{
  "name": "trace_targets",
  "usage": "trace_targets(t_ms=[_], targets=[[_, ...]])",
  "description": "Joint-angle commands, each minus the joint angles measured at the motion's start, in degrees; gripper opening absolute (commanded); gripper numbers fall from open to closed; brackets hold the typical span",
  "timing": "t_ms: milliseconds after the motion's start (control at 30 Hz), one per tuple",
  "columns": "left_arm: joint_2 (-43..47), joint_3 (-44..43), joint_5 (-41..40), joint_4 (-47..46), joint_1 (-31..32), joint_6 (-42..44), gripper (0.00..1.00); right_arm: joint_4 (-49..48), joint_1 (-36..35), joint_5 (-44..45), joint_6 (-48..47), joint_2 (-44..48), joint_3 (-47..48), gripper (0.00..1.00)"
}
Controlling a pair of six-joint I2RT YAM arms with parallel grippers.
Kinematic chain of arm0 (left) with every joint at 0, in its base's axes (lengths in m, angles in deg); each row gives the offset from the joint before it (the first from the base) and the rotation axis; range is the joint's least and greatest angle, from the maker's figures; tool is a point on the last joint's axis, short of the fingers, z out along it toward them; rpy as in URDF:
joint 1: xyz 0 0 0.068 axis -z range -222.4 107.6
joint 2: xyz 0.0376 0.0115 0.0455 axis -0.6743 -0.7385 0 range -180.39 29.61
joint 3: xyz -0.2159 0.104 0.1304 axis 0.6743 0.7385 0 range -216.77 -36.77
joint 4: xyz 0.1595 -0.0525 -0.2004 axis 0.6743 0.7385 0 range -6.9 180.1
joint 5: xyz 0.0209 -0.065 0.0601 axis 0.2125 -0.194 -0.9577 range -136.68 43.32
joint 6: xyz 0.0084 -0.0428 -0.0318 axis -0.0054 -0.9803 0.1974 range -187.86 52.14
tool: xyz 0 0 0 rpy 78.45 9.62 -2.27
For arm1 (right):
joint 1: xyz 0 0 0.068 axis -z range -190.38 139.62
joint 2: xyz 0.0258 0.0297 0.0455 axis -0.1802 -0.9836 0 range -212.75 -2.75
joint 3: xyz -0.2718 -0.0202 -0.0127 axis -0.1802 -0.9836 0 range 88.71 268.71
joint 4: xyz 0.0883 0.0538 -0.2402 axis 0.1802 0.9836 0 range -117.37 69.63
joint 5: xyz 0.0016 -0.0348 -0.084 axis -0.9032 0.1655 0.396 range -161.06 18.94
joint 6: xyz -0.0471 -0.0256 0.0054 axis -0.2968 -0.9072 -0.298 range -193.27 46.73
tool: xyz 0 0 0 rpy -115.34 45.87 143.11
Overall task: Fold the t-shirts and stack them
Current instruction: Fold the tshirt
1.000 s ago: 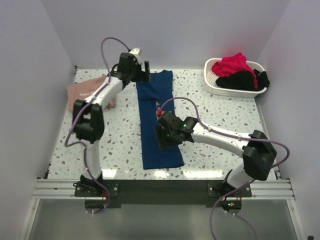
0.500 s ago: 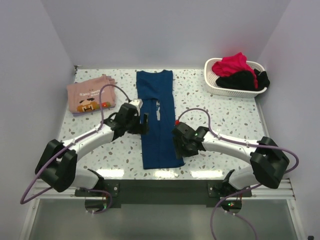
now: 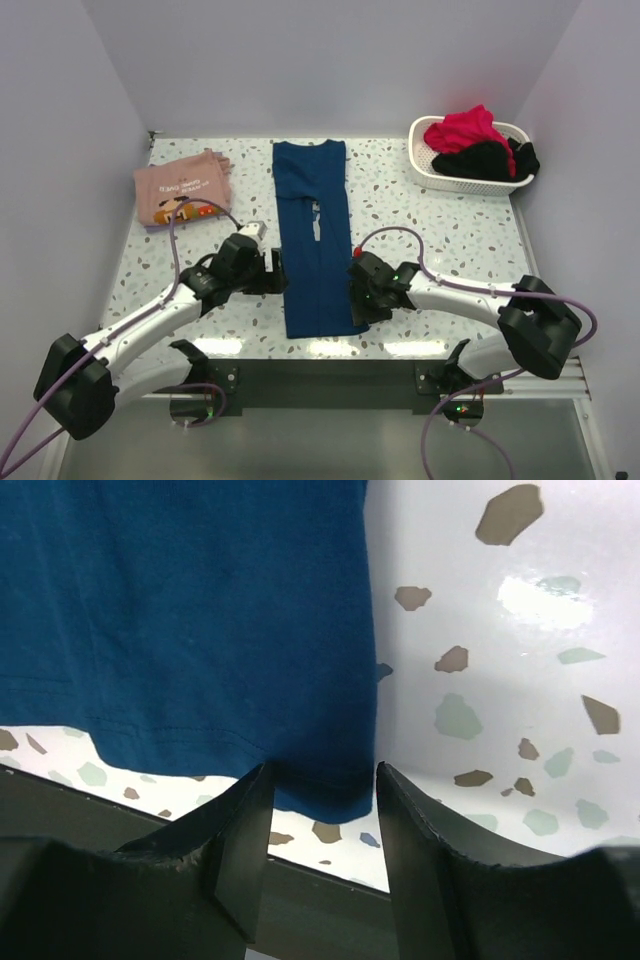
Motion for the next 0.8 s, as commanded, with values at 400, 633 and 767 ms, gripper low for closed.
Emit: trace_targets(t_ms=[400, 633, 767], targets=[[6.0, 9.4, 2.4, 1.4, 11.1, -14.1, 0.79, -4.6, -1.2, -2.6, 4.1, 1.8, -4.3, 0.29], [1.4, 9.0, -0.3, -0.2, 17.7, -18.7, 0.73, -4.9, -1.4, -2.6, 4.2, 1.6, -4.4, 0.25], [-0.2, 8.2, -2.0, 1.0, 20.4, -20.8, 0.68, -5.0, -1.4, -2.6, 4.2, 1.5, -4.5, 0.25]])
